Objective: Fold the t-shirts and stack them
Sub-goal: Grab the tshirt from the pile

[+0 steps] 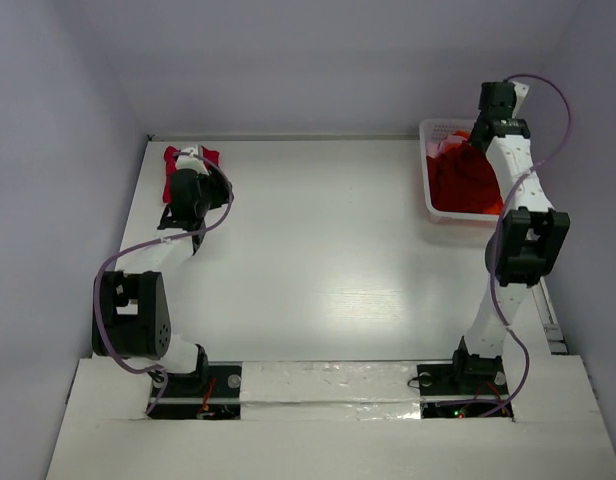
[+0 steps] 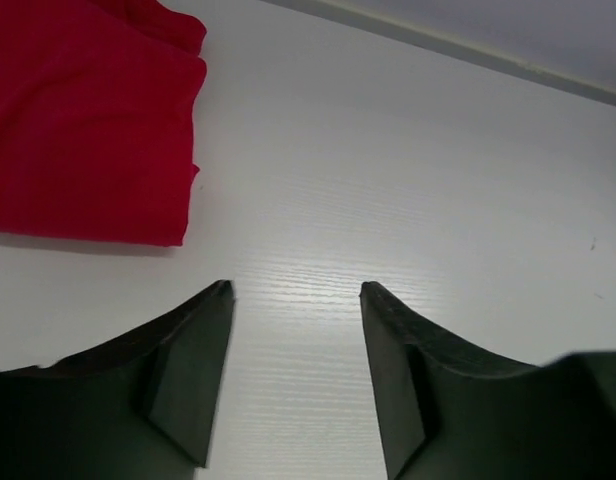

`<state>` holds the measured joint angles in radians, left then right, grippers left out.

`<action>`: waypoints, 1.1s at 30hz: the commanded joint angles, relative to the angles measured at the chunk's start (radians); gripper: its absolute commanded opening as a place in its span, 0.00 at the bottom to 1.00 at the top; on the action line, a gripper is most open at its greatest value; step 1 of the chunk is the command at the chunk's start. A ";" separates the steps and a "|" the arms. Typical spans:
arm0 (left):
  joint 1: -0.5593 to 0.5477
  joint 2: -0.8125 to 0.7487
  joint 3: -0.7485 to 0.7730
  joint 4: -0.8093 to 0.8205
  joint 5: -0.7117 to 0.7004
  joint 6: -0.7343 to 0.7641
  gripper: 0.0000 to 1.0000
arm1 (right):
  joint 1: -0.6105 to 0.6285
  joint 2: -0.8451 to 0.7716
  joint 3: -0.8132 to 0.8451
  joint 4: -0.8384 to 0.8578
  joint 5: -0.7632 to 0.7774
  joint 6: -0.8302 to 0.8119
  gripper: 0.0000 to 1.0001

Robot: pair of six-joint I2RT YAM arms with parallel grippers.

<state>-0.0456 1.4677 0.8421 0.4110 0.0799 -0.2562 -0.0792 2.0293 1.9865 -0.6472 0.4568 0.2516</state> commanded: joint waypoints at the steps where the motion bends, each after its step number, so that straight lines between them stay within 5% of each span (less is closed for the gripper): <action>1: -0.020 -0.049 0.035 0.031 0.009 -0.005 0.51 | -0.002 -0.129 0.031 0.032 -0.044 -0.040 0.00; 4: -0.030 -0.049 0.051 0.008 -0.028 -0.005 0.72 | -0.002 -0.184 0.057 -0.011 -0.075 -0.048 0.00; 7: -0.048 -0.053 0.055 -0.003 -0.043 -0.003 0.80 | -0.002 -0.266 0.017 0.012 -0.138 -0.049 0.00; 17: -0.091 -0.072 0.064 -0.009 -0.058 -0.014 0.84 | -0.002 -0.349 -0.070 0.070 -0.610 -0.046 0.00; 33: -0.164 -0.073 0.071 0.051 -0.045 -0.054 0.86 | -0.002 -0.383 0.145 0.029 -0.859 0.002 0.00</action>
<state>-0.1879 1.3998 0.8688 0.3840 0.0257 -0.2821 -0.0792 1.7077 2.0186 -0.6552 -0.3149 0.2401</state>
